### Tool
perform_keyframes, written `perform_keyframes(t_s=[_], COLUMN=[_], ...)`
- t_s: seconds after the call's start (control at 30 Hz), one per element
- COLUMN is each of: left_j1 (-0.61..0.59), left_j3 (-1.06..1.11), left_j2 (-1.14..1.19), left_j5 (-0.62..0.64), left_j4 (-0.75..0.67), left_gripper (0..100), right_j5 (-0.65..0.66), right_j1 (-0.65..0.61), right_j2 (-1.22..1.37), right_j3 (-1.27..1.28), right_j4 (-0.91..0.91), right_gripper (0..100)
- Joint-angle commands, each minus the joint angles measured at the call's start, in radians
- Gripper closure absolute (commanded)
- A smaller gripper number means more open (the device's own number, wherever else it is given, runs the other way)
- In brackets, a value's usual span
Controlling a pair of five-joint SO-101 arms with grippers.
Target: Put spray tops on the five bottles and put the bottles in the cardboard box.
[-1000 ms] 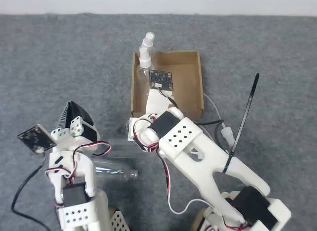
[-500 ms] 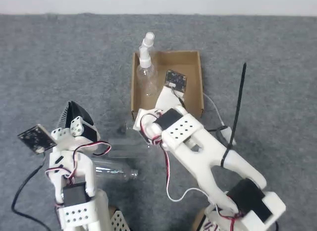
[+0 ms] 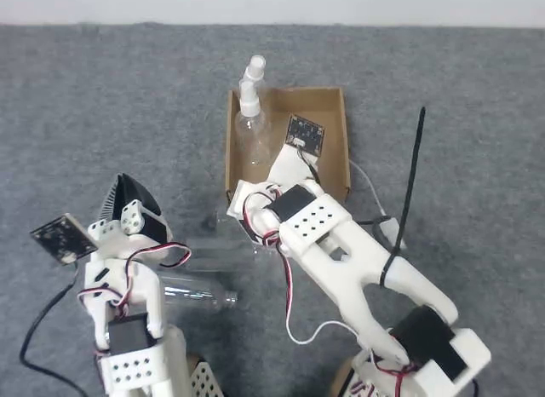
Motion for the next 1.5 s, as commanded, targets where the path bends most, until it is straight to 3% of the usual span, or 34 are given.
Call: perform_keyframes(t_s=[0.0,0.6,0.87,1.1,1.47], left_j1=[-0.003,-0.003,-0.005,-0.005,-0.005], left_j3=[-0.013,-0.013,-0.013,-0.013,-0.013], left_j2=[-0.018,-0.018,-0.018,-0.018,-0.018], left_j5=[-0.009,-0.009,-0.009,-0.009,-0.009], left_j4=[-0.026,-0.026,-0.026,-0.026,-0.026], left_gripper=[98,98,98,98,98], right_j5=[-0.015,-0.046,-0.005,0.0,0.112], right_j1=[0.038,0.094,0.087,0.088,0.087], right_j2=[0.039,0.2,0.199,0.2,0.2], right_j3=[-0.012,-0.095,-0.1,-0.186,-0.218], right_j4=[-0.021,-0.007,0.07,0.243,0.39], right_gripper=[71.3,71.3,71.4,71.4,71.4])
